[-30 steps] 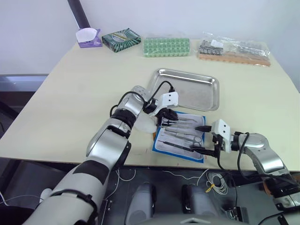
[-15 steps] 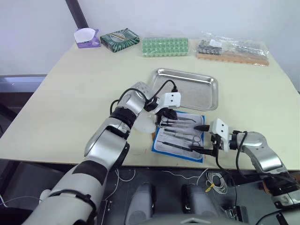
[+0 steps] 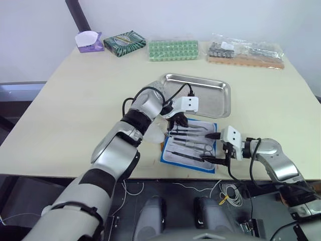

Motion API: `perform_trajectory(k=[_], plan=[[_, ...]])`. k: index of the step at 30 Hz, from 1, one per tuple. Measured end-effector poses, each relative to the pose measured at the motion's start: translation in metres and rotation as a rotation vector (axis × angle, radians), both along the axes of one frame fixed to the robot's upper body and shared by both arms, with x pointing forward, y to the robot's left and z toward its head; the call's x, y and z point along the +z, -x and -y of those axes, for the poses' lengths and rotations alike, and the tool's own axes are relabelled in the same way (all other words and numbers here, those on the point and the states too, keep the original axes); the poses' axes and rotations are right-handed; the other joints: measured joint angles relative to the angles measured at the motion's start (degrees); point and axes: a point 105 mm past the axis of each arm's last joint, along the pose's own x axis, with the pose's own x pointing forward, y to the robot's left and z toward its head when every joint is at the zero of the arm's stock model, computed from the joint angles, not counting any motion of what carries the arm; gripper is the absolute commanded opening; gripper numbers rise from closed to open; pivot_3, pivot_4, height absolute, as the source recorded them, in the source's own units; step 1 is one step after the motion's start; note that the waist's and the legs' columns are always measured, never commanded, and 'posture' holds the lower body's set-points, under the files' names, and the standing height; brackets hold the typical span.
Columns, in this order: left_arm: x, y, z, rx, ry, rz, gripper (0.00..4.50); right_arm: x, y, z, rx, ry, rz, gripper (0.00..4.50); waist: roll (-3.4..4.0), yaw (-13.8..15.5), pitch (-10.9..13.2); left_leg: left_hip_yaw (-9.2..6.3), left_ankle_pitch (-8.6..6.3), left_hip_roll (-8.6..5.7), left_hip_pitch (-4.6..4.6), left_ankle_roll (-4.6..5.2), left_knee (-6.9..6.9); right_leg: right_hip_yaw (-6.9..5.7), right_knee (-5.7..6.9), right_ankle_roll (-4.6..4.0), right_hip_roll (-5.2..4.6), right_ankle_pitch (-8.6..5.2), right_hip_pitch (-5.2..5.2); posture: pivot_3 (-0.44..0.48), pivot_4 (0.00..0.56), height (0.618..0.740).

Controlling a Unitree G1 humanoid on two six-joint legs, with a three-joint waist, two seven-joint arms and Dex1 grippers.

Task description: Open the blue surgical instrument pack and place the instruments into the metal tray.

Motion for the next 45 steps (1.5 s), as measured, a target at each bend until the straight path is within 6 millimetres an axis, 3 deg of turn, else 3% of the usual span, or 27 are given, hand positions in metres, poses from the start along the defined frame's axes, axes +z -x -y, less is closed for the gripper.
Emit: perform_trajectory(k=[37,45], plan=[[0.02,0.008,-0.004,0.01,-0.059,0.0,0.02,-0.001,-0.004,-0.011,0.019,0.033,-0.014,4.5,0.0,-1.24,0.0,-0.01,0.0,0.05,0.08,0.0,-0.11,0.01,0.03,-0.04,0.06,-0.05,-0.01,0.0,0.15,0.74],[0.024,0.009,-0.013,0.024,-0.06,0.016,0.02,-0.001,-0.004,-0.012,0.018,0.035,-0.018,4.5,0.0,-1.29,0.0,-0.02,0.0,0.06,0.09,0.0,-0.12,0.01,0.03,-0.05,0.06,-0.05,0.0,0.0,0.15,0.74]])
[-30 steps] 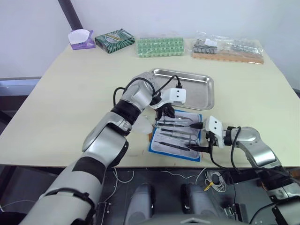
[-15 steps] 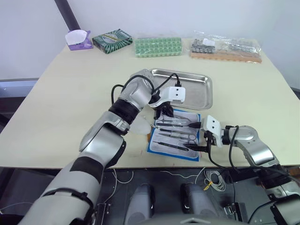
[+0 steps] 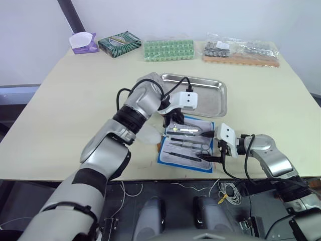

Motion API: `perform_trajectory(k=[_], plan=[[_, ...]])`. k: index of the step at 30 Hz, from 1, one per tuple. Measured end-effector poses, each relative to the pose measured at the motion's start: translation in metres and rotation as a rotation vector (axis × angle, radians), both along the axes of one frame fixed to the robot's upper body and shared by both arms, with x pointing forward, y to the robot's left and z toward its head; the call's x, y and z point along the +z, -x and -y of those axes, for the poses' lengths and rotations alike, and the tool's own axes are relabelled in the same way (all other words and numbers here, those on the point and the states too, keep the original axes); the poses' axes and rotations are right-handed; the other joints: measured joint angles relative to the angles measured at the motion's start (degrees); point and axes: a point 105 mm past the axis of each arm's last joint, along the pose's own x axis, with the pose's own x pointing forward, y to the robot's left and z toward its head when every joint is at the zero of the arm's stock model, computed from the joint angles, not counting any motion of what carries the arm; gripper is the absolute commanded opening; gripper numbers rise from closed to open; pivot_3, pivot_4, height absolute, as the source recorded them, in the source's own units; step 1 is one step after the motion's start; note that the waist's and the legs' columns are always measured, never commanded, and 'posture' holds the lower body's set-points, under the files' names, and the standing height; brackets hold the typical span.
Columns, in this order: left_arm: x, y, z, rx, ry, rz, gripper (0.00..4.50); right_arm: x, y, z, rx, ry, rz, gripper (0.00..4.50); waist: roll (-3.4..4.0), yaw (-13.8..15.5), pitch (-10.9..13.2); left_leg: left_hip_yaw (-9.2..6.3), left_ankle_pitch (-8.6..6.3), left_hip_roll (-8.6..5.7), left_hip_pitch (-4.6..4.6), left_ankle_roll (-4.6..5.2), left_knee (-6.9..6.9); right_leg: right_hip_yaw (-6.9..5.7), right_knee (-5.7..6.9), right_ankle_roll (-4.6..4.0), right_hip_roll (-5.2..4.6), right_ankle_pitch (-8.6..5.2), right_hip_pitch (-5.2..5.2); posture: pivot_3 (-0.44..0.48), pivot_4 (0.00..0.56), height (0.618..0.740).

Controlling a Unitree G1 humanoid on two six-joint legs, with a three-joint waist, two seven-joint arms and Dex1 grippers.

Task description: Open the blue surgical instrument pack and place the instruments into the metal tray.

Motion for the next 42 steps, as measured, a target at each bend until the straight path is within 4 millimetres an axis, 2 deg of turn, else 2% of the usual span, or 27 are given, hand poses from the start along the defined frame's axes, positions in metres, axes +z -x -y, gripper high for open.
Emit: perform_trajectory(k=[8,20,25,33,37,42], plan=[[0.003,0.001,-0.013,0.029,0.004,0.009,0.02,0.0,0.0,0.0,0.0,0.001,-0.002,4.5,0.01,0.0,-0.01,0.01,0.0,0.0,0.02,0.0,-0.01,0.01,0.0,0.0,0.0,0.0,0.0,0.0,0.15,0.74],[0.008,0.01,-0.057,0.114,0.031,0.006,0.02,-0.001,0.0,0.0,-0.001,0.002,-0.004,4.5,0.02,0.03,-0.03,0.02,0.0,0.02,0.04,0.0,-0.01,0.01,0.01,-0.01,-0.01,-0.01,0.01,0.0,0.15,0.74],[0.008,0.016,-0.081,0.225,0.118,-0.023,0.02,-0.001,0.0,0.001,-0.002,0.005,-0.004,4.5,0.0,0.09,-0.05,0.01,0.0,0.03,0.05,0.0,-0.01,0.0,0.02,-0.02,-0.02,-0.01,0.02,0.0,0.15,0.74],[0.009,0.02,-0.087,0.326,0.24,-0.014,0.02,-0.001,0.0,0.003,-0.002,0.01,-0.009,4.5,-0.14,0.28,-0.16,0.03,0.0,0.03,0.05,0.0,-0.01,-0.01,0.02,-0.01,-0.04,-0.02,0.02,0.0,0.15,0.74],[0.026,0.004,-0.084,0.514,0.461,0.018,0.02,-0.001,0.0,0.005,0.0,0.017,-0.011,4.5,-0.19,0.68,-0.19,0.01,0.0,0.02,0.05,0.0,0.02,-0.04,0.02,0.02,-0.04,-0.03,0.04,0.0,0.15,0.74],[0.037,-0.02,-0.078,0.739,0.592,0.055,0.02,-0.001,0.0,0.006,0.002,0.022,-0.015,4.5,-0.25,1.25,-0.23,0.05,0.0,-0.01,0.07,0.0,0.04,-0.03,0.02,0.04,-0.03,-0.02,0.07,0.0,0.15,0.74]])
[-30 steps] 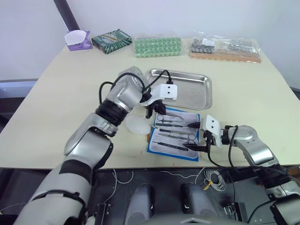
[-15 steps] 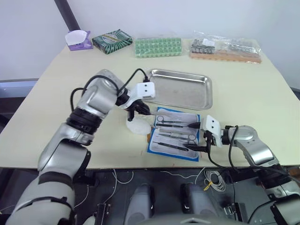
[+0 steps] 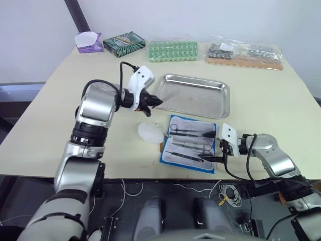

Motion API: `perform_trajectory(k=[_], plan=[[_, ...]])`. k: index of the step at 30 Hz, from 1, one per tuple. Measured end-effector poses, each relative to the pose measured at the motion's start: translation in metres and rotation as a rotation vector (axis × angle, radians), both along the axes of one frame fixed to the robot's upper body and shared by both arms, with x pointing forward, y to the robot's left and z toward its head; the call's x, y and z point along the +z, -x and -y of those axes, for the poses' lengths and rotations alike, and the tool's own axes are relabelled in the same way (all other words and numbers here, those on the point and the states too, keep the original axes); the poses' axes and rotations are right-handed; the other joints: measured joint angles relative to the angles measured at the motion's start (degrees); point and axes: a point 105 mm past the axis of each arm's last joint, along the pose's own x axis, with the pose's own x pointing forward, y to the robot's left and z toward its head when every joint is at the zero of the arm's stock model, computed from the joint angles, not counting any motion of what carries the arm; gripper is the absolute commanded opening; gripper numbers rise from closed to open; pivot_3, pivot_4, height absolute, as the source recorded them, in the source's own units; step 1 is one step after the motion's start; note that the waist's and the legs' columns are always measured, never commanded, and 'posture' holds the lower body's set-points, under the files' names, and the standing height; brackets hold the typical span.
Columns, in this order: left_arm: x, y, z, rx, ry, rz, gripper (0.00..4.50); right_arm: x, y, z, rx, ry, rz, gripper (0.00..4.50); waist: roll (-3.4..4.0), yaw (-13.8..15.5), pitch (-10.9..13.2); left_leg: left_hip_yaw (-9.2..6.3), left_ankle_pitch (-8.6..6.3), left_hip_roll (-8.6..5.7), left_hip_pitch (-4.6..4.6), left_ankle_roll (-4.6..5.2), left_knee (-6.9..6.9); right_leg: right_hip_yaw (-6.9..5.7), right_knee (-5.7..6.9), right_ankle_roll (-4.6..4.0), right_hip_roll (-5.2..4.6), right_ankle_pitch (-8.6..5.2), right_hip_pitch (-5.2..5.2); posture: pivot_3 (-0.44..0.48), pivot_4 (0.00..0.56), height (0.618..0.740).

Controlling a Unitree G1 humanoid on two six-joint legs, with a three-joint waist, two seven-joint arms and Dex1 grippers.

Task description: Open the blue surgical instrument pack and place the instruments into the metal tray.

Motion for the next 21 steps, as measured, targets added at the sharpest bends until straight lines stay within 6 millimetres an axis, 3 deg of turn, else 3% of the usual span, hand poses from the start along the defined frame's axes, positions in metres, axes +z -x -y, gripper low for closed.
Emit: perform_trajectory(k=[8,14,21], plan=[[0.003,-0.038,0.008,0.296,0.096,0.033,0.02,0.0,0.0,0.003,-0.001,0.005,-0.004,4.5,-0.03,0.21,-0.02,-0.01,0.0,-0.04,0.0,0.0,0.0,0.0,-0.01,-0.01,-0.02,0.03,0.04,0.0,0.15,0.74],[-0.015,-0.057,0.019,0.411,0.094,-0.001,0.02,0.0,0.0,0.003,0.0,0.006,-0.006,4.5,-0.06,0.2,-0.02,-0.02,0.0,-0.05,0.0,-0.01,0.0,-0.01,-0.01,-0.05,-0.02,0.06,0.05,0.0,0.15,0.74],[-0.018,-0.071,0.033,0.475,0.121,-0.004,0.02,0.0,0.0,0.004,-0.003,0.009,-0.012,4.5,-0.07,0.31,-0.02,-0.02,0.0,-0.08,-0.01,-0.01,0.0,-0.02,-0.02,-0.07,-0.04,0.08,0.05,0.0,0.15,0.74]])
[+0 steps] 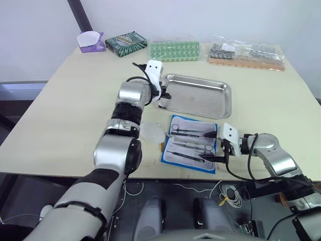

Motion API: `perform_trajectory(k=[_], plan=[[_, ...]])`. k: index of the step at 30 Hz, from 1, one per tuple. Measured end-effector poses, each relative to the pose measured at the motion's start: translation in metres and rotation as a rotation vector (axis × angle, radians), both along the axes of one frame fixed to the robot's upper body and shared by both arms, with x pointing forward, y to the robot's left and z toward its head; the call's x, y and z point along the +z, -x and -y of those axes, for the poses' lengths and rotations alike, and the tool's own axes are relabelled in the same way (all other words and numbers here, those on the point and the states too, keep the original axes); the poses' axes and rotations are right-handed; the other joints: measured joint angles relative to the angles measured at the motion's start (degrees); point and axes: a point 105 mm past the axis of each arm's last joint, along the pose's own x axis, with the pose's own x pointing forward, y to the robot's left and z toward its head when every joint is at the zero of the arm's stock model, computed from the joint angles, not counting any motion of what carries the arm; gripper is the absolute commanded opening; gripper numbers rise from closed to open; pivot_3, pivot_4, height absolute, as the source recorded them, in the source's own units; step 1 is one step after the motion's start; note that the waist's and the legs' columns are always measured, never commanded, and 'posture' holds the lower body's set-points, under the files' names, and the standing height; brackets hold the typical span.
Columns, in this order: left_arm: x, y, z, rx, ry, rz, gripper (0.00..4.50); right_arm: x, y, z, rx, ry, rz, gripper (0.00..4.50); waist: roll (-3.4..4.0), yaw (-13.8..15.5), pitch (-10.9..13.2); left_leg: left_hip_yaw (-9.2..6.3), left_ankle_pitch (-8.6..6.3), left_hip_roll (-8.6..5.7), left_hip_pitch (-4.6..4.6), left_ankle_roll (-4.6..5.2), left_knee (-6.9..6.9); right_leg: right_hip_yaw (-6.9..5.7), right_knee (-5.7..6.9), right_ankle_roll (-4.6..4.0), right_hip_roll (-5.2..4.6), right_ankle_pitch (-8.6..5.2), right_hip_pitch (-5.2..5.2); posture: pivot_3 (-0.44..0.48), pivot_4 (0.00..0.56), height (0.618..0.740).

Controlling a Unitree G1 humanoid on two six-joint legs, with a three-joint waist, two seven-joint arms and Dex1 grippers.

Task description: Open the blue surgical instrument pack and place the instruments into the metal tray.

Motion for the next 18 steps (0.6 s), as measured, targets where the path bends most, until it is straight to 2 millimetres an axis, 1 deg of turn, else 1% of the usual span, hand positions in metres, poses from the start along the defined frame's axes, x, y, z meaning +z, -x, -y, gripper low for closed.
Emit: perform_trajectory(k=[3,8,12,18], plan=[[-0.005,-0.002,0.006,0.013,-0.001,-0.005,0.02,0.0,0.0,0.0,-0.001,0.001,-0.002,4.5,0.0,-0.04,0.0,0.01,0.0,0.0,0.0,0.0,0.0,0.0,0.0,0.0,0.0,0.0,0.0,0.0,0.15,0.74],[-0.021,-0.004,0.002,0.051,-0.011,-0.033,0.02,0.0,0.0,0.0,-0.001,0.002,-0.002,4.5,0.0,-0.01,0.0,0.0,0.0,-0.01,-0.01,-0.01,-0.01,-0.01,0.0,0.0,0.0,0.0,0.0,0.0,0.15,0.74],[-0.029,-0.003,0.004,0.052,-0.014,-0.048,0.02,0.0,0.0,0.0,-0.001,0.002,-0.002,4.5,-0.01,-0.02,0.0,0.0,0.0,-0.01,-0.01,-0.01,-0.01,-0.01,0.0,0.0,0.0,0.0,0.0,0.0,0.15,0.74],[-0.034,-0.003,0.003,0.067,-0.024,-0.049,0.02,0.0,0.0,0.0,-0.002,0.002,-0.002,4.5,-0.01,-0.01,0.01,0.0,0.0,-0.01,-0.01,-0.01,-0.01,-0.01,0.0,-0.04,0.0,0.03,0.0,0.0,0.15,0.74]])
